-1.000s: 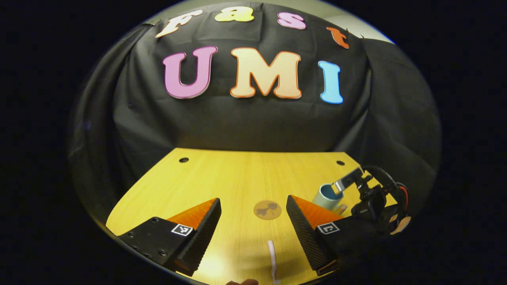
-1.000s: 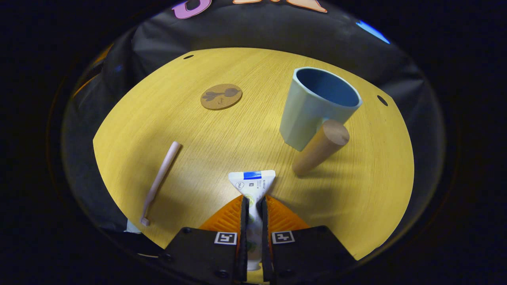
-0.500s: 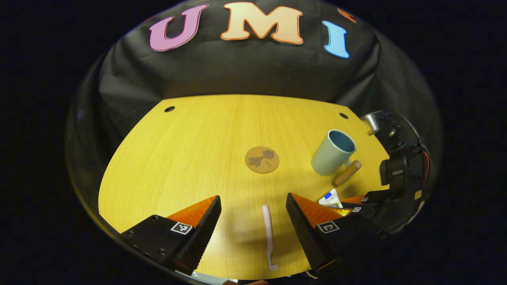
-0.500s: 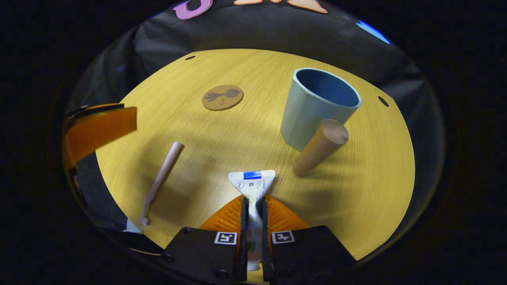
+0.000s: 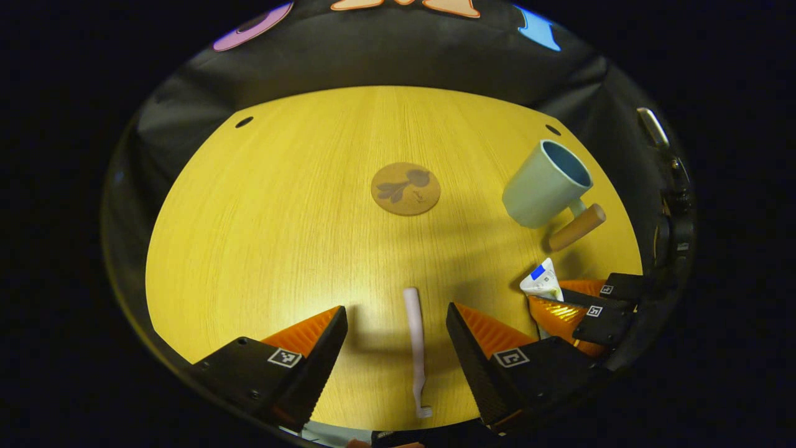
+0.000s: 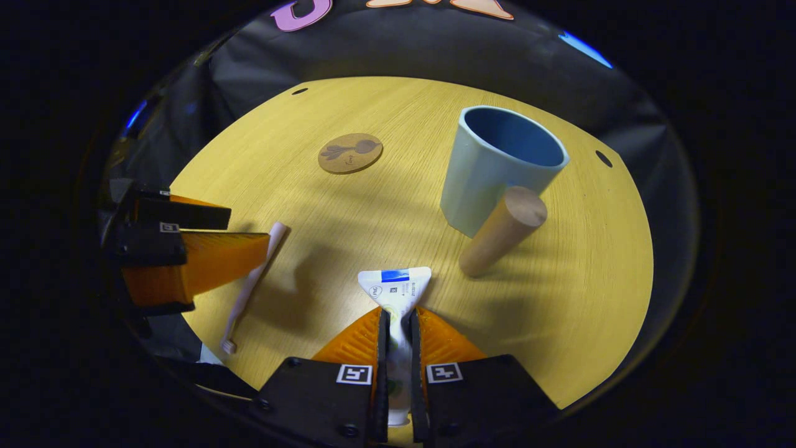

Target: Put the toothbrush and toothpaste on the desktop into the cup, then pick up the cup and place it on the coaster on the desktop.

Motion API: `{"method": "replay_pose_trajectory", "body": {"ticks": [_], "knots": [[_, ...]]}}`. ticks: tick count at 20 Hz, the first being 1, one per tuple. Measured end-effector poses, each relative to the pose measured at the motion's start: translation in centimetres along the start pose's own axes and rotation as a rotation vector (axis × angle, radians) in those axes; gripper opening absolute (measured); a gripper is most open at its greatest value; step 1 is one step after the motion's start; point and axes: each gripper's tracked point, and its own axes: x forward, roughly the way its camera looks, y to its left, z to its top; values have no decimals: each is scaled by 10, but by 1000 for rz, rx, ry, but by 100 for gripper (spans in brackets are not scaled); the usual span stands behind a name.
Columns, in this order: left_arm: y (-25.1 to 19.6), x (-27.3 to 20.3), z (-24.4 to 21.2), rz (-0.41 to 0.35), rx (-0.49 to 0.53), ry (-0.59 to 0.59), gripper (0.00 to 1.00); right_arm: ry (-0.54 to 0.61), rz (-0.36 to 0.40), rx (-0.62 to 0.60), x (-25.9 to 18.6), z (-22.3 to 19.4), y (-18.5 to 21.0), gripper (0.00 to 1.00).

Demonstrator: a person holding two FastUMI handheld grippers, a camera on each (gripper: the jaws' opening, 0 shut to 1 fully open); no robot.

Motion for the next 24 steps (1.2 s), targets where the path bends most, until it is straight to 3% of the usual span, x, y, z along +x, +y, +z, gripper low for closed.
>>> {"method": "replay_pose_trajectory", "body": {"ticks": [6, 13, 15, 16, 19, 20, 24], "knots": [[6, 14, -21, 43, -20, 160, 95, 1, 11, 1, 0, 0, 0, 18], [3, 17, -18, 53, 28, 208, 89, 3, 20, 4, 0, 0, -1, 18], [-1, 22, -17, 48, 41, 198, 78, 3, 20, 1, 0, 0, 0, 18], [-3, 20, -16, 44, 45, 195, 61, 4, 20, 0, 0, 1, 0, 18], [-7, 23, -14, 39, 44, 186, 31, 5, 19, 0, 0, 0, -1, 18], [-7, 21, -15, 41, 39, 185, 11, 5, 18, -2, 0, -1, -1, 18], [-7, 21, -13, 24, 36, 168, 3, 6, 15, -6, 0, -1, -1, 18]]}}
